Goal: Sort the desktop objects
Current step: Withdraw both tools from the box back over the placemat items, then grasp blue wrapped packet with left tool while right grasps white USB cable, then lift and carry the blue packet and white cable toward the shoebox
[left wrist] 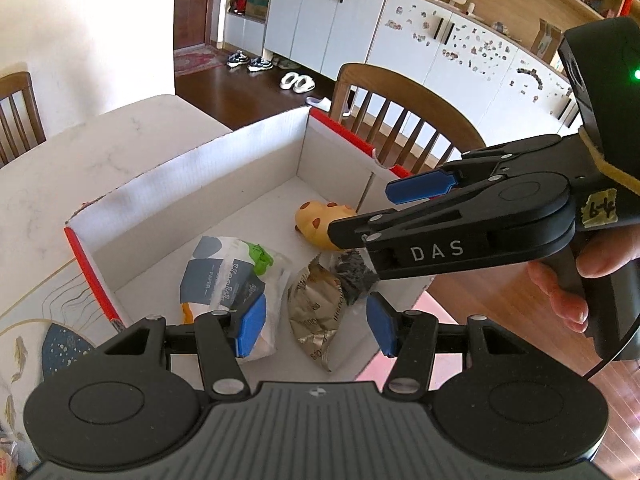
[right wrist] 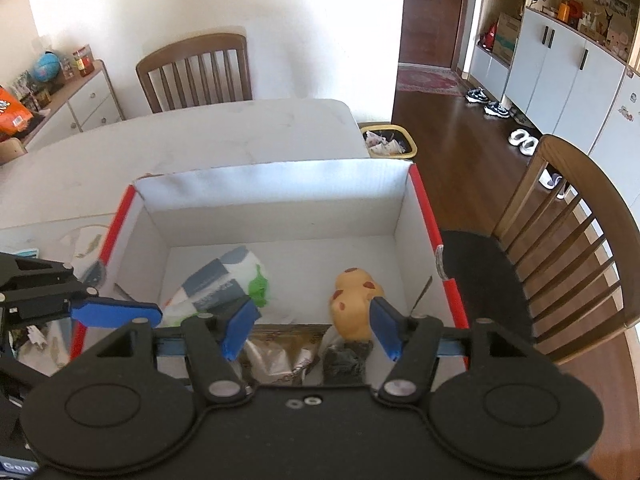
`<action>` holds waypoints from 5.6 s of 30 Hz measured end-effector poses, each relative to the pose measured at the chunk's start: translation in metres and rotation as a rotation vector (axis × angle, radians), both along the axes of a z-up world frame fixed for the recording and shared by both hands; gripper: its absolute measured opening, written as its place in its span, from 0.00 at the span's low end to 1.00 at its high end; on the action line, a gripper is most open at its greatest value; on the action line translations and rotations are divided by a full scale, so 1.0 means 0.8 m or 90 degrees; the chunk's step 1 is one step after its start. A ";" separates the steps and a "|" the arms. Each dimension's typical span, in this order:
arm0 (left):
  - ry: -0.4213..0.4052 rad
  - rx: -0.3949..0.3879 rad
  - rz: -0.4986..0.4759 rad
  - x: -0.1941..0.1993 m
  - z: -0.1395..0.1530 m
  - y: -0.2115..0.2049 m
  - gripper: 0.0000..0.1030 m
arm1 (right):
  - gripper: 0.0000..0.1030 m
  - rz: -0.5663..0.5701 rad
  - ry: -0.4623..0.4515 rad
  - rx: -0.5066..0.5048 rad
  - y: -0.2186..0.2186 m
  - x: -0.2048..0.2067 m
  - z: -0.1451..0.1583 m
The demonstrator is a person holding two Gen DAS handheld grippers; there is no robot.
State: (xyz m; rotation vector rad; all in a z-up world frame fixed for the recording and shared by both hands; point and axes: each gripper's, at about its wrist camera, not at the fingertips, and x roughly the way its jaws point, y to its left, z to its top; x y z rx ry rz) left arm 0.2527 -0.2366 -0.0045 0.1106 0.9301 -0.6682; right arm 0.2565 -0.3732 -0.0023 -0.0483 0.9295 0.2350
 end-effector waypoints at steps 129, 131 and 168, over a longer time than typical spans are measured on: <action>-0.080 0.111 0.091 -0.077 -0.145 0.499 1.00 | 0.50 0.302 0.000 -0.071 0.405 -0.088 -0.113; -0.081 0.112 0.092 -0.077 -0.146 0.497 1.00 | 0.45 0.306 0.000 -0.072 0.406 -0.086 -0.114; -0.107 0.136 0.154 -0.112 -0.136 0.477 0.74 | 0.21 0.206 -0.002 -0.042 0.367 -0.109 -0.095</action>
